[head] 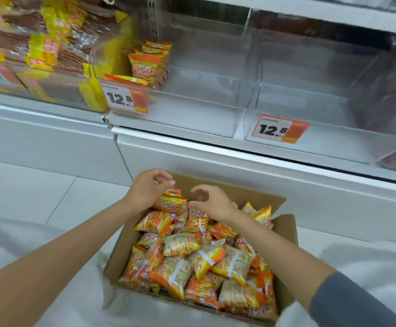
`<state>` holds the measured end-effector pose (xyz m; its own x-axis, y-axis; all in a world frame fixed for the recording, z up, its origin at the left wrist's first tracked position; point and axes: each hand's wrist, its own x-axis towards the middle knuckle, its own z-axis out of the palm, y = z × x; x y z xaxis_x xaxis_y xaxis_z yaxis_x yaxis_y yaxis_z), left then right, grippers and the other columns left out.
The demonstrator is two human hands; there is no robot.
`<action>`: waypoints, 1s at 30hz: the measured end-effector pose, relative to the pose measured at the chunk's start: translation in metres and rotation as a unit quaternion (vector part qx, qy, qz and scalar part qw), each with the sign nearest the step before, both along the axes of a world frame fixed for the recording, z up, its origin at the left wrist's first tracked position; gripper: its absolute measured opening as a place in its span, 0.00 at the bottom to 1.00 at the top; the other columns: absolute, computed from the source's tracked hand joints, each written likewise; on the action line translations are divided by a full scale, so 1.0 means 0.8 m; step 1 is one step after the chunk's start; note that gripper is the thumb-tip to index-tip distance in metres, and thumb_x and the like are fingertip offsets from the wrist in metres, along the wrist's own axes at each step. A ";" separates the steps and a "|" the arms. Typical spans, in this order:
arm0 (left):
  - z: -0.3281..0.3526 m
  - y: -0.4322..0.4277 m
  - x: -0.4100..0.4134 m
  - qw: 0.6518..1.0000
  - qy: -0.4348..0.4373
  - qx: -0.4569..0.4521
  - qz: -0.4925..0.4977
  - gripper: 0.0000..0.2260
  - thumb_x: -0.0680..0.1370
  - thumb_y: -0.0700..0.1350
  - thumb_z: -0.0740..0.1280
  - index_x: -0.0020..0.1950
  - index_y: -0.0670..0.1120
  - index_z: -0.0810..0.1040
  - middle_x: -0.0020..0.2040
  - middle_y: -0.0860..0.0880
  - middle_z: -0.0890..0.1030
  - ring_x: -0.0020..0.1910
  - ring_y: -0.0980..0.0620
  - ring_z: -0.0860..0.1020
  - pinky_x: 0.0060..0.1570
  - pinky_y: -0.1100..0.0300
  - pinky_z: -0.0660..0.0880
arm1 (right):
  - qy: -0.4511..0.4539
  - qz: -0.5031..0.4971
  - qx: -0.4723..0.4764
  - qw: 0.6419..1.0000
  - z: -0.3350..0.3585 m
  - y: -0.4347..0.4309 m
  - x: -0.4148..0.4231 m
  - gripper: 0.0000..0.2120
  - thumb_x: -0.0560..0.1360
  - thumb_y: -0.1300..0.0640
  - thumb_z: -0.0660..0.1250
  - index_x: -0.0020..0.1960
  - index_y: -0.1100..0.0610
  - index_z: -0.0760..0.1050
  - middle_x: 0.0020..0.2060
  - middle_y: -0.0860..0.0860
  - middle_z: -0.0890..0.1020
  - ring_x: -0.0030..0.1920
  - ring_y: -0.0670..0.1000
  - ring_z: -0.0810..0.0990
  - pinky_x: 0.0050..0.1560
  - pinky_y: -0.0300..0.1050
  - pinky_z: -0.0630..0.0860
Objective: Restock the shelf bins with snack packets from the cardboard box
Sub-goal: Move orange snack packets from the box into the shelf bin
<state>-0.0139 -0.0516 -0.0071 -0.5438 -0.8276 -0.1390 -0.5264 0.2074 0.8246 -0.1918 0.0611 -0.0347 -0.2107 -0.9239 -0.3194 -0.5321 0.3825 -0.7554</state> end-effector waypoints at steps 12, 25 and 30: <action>0.023 0.010 0.010 0.990 0.060 0.122 -0.022 0.37 0.68 0.53 0.76 0.73 0.50 0.65 0.66 0.56 0.71 0.62 0.56 0.74 0.58 0.59 0.75 | -0.112 -0.035 -0.066 0.991 0.054 -0.003 -0.010 0.07 0.79 0.52 0.67 0.49 0.55 0.79 0.45 0.43 0.83 0.48 0.39 0.80 0.49 0.33 0.73; 0.002 0.012 0.037 0.986 0.033 0.163 0.021 0.21 0.72 0.46 0.76 0.62 0.49 0.75 0.59 0.48 0.79 0.62 0.48 0.76 0.64 0.49 0.74 | 0.190 0.081 0.142 0.968 -0.032 0.027 -0.019 0.26 0.80 0.44 0.61 0.75 0.54 0.65 0.68 0.55 0.74 0.72 0.58 0.66 0.70 0.54 0.63; -0.006 0.010 0.038 0.985 0.029 0.170 0.020 0.27 0.71 0.47 0.76 0.68 0.46 0.73 0.60 0.47 0.78 0.63 0.47 0.76 0.64 0.47 0.73 | 0.163 0.092 0.113 0.976 -0.038 0.017 -0.007 0.09 0.76 0.43 0.67 0.48 0.48 0.78 0.47 0.51 0.74 0.56 0.55 0.70 0.56 0.49 0.68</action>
